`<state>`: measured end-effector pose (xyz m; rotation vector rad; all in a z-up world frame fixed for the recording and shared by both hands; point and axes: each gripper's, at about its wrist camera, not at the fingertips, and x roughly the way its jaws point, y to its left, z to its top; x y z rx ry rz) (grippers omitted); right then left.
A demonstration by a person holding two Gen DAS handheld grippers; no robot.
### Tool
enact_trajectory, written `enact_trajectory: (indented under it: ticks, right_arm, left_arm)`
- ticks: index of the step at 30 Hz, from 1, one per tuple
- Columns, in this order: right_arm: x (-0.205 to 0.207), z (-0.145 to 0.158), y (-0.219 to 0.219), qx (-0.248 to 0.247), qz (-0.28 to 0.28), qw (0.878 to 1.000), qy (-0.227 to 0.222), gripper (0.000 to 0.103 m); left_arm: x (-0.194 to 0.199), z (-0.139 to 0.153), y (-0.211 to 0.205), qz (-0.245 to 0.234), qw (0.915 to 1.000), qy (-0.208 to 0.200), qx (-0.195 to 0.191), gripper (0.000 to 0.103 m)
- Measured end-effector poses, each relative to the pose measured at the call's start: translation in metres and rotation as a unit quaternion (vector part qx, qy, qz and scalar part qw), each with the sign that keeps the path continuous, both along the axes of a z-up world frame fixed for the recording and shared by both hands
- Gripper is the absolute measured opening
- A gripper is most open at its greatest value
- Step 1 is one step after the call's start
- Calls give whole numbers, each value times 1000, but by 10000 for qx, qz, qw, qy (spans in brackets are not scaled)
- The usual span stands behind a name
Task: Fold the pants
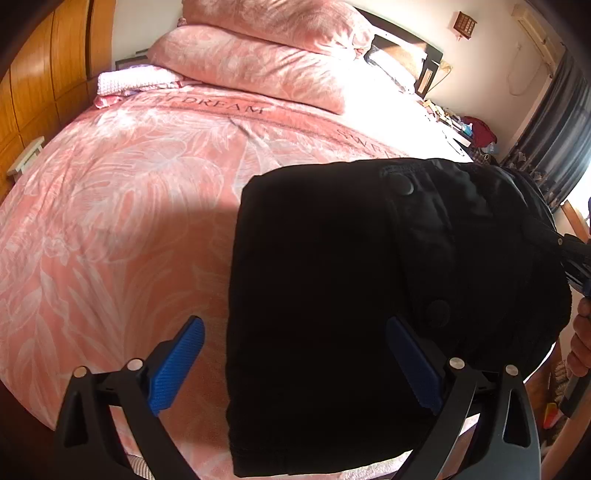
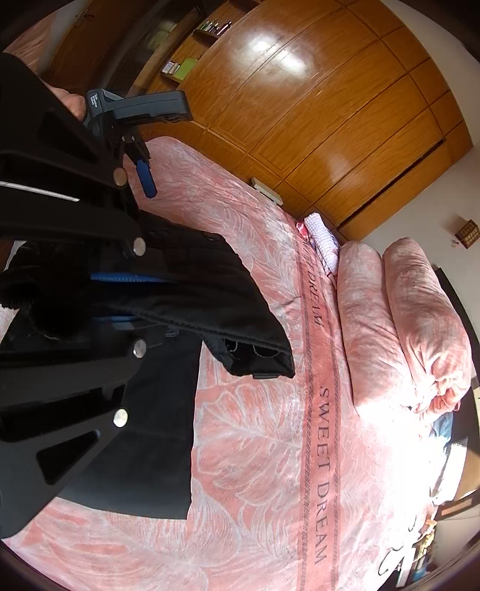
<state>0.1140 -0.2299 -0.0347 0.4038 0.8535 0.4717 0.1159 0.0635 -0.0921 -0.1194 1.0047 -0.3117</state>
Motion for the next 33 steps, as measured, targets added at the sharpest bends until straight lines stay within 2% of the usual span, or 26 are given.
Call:
enact_trajectory:
  ticks: [3, 6, 10, 14, 17, 19, 23, 27, 33]
  right_arm:
    - [-15, 7, -21, -106, -227, 9997, -40, 11]
    - [-26, 0, -42, -293, -467, 9984, 78, 11]
    - [-29, -21, -62, -524, -625, 9960, 374, 12]
    - [-27, -57, -72, -929, -789, 9901, 703, 14]
    - [-22, -85, -75, -1201, -876, 9845, 931, 23]
    - [-21, -94, -73, -1372, -923, 9817, 947, 32]
    - [-30, -88, -69, -1511, -934, 9804, 851, 38]
    - [-51, -75, -74, -1539, -984, 9804, 734, 60]
    - [-87, -75, -76, -1229, -862, 9840, 963, 62]
  left_arm:
    - [-2, 6, -8, -129, 9999, -74, 20, 99]
    - [-5, 7, -22, -279, 9994, -140, 123, 99]
    - [-7, 7, -44, -521, 9982, -157, 263, 99]
    - [-8, 2, -62, -659, 9966, -104, 485, 99]
    - [-6, -6, -72, -770, 9956, 0, 535, 99]
    - [-4, -11, -76, -782, 9950, 71, 613, 99]
    - [-2, -17, -75, -736, 9955, 198, 559, 99]
    - [-5, -17, -69, -642, 9965, 280, 466, 99]
    - [-12, -16, -60, -556, 9968, 350, 446, 99]
